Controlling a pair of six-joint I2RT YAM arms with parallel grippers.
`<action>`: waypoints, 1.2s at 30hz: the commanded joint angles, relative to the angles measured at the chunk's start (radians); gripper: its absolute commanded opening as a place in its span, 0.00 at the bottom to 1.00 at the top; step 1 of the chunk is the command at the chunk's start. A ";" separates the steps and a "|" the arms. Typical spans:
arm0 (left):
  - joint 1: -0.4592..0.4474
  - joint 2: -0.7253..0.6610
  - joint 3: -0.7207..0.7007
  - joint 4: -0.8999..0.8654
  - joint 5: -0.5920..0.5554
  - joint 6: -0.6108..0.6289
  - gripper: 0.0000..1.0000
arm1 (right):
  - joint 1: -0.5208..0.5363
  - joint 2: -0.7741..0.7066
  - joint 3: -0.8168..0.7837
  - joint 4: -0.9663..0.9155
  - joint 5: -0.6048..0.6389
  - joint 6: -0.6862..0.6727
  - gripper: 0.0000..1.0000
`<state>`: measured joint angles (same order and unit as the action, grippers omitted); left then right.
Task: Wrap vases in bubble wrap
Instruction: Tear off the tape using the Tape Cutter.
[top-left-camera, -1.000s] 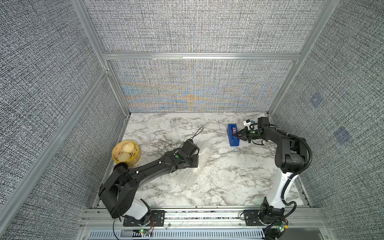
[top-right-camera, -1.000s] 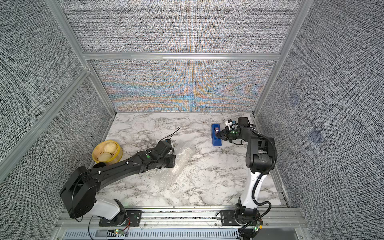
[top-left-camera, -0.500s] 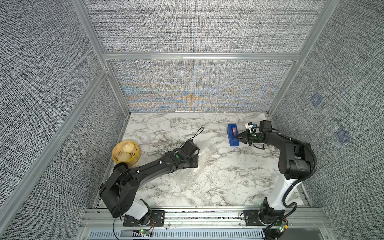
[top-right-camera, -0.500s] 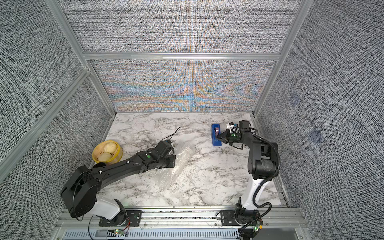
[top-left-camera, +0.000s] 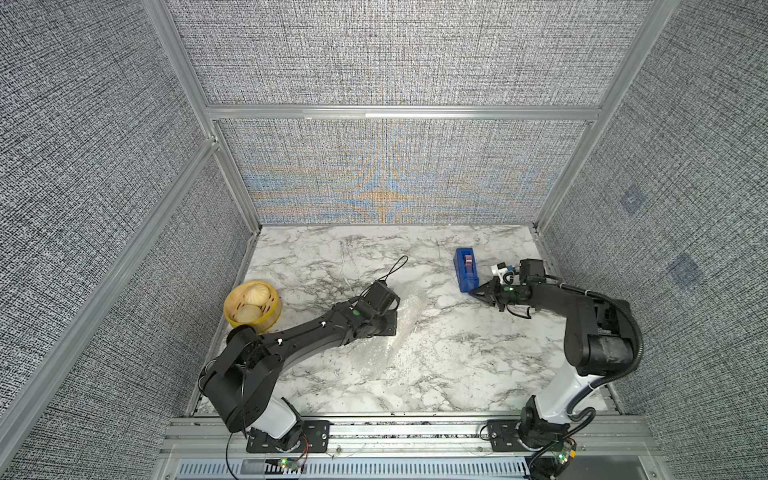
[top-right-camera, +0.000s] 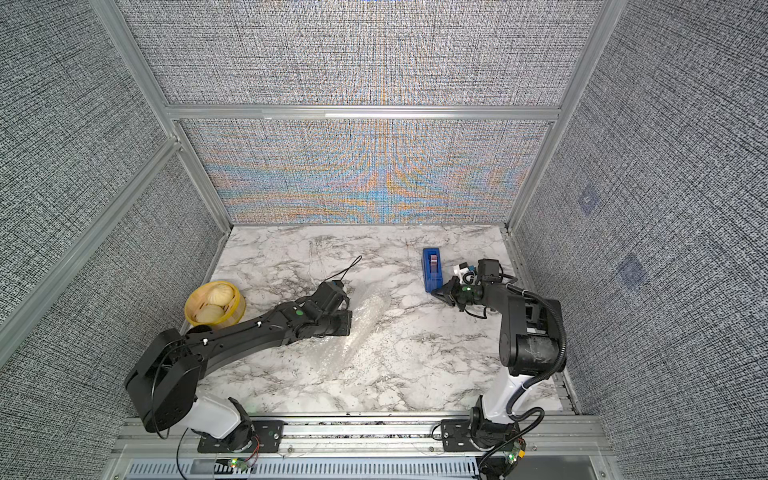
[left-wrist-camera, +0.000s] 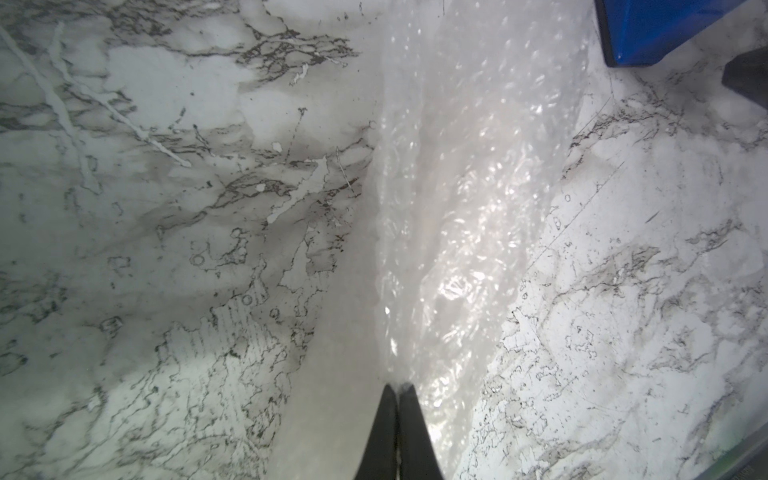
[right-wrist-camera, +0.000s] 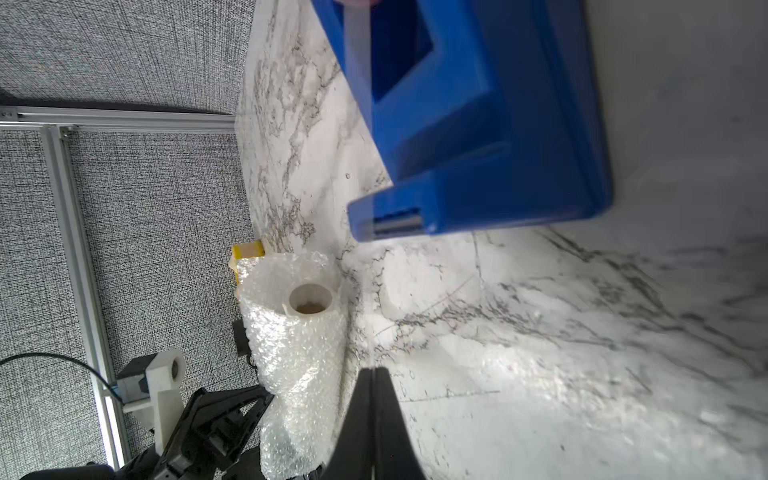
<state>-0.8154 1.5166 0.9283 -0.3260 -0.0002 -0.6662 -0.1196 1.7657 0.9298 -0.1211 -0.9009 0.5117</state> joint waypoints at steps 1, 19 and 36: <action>0.000 0.002 0.000 0.015 0.000 -0.003 0.00 | -0.002 -0.013 -0.020 0.001 -0.006 -0.012 0.00; 0.001 0.011 0.003 0.012 -0.001 -0.003 0.00 | -0.012 0.040 -0.025 0.000 0.016 -0.021 0.00; 0.000 0.011 0.005 0.007 0.000 -0.004 0.00 | 0.017 0.078 0.010 -0.077 0.231 -0.042 0.00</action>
<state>-0.8154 1.5284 0.9310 -0.3157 -0.0002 -0.6731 -0.1020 1.8309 0.9363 -0.0708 -0.7467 0.4919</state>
